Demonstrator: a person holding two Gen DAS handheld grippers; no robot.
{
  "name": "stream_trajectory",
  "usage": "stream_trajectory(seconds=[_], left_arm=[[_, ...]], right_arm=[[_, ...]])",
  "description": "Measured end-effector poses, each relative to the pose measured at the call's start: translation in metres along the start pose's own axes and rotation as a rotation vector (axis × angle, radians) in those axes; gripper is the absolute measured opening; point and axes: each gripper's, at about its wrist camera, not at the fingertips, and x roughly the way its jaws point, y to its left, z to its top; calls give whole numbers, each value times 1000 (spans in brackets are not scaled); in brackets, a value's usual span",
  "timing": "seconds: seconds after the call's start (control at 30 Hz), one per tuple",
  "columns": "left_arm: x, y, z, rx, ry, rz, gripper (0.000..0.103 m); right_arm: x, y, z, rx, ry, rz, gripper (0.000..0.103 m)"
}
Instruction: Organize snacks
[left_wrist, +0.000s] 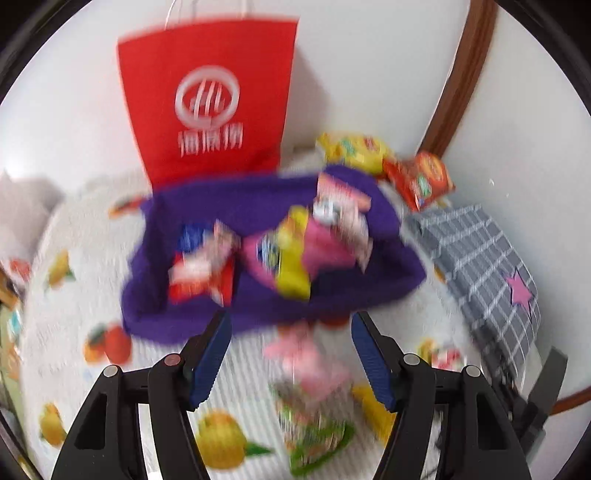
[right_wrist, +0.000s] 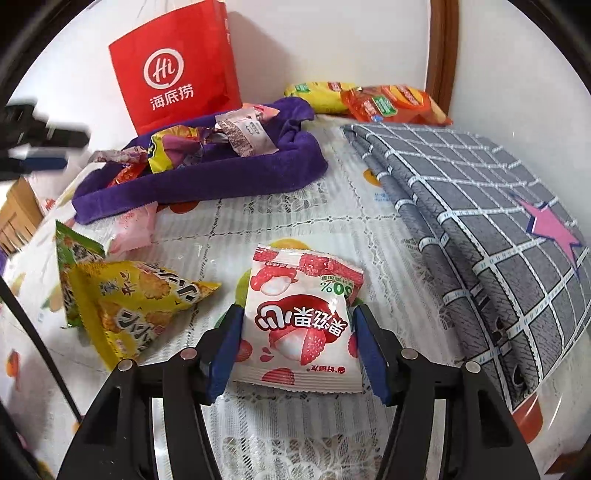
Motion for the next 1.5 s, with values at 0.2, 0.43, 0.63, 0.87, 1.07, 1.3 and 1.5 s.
stream_trajectory(seconds=[0.2,0.43,0.63,0.87,1.07,1.3,1.5], left_arm=[[11,15,-53,-42,77,-26,65],[25,-1,-84,-23,107,-74,65],[45,-8,-89,-22,111,-31,65],[44,-4,-93,-27,68,-46,47],[30,7,-95,-38,44,-58,43],[-3,25,-95,-48,-2,-67,43],[-25,42,-95,-74,-22,-83,43]], right_arm=[[2,-2,3,1,5,11,62],[3,-1,3,-12,6,1,62],[3,0,3,-15,5,-2,62],[4,0,3,-13,5,-2,62],[3,-2,2,-3,-2,-3,59],[-2,-2,1,4,-14,12,58],[-7,-3,2,21,19,45,57]])
